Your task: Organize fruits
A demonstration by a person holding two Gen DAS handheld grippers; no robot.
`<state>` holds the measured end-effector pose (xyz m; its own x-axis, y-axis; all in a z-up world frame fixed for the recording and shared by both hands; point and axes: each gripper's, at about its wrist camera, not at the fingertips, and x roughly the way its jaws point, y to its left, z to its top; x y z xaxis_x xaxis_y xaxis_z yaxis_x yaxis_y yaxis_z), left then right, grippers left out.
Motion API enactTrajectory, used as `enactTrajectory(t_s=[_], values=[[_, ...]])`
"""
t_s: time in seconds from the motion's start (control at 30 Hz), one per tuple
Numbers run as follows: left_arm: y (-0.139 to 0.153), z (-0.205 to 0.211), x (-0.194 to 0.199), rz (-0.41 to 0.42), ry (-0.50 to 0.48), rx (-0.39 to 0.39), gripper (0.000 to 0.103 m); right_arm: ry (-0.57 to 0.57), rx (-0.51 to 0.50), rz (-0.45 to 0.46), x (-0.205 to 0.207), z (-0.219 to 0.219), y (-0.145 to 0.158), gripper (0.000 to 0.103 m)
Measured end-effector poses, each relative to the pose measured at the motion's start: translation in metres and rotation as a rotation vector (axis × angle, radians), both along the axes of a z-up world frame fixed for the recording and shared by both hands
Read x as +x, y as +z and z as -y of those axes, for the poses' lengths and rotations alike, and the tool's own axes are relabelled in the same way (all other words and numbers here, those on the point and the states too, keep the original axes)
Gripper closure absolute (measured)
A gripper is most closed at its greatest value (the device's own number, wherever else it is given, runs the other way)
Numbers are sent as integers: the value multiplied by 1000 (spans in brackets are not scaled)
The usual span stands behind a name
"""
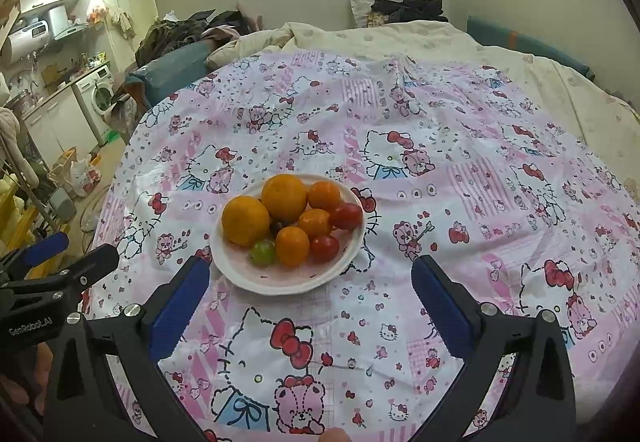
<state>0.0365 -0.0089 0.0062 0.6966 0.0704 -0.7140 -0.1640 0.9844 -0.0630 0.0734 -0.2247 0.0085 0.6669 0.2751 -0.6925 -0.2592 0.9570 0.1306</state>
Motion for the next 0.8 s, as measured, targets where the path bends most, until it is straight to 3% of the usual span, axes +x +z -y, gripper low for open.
enactTrajectory(t_s=[0.8], values=[[0, -3, 0, -7, 6, -1, 0, 3, -1, 3, 1, 1, 2, 0]])
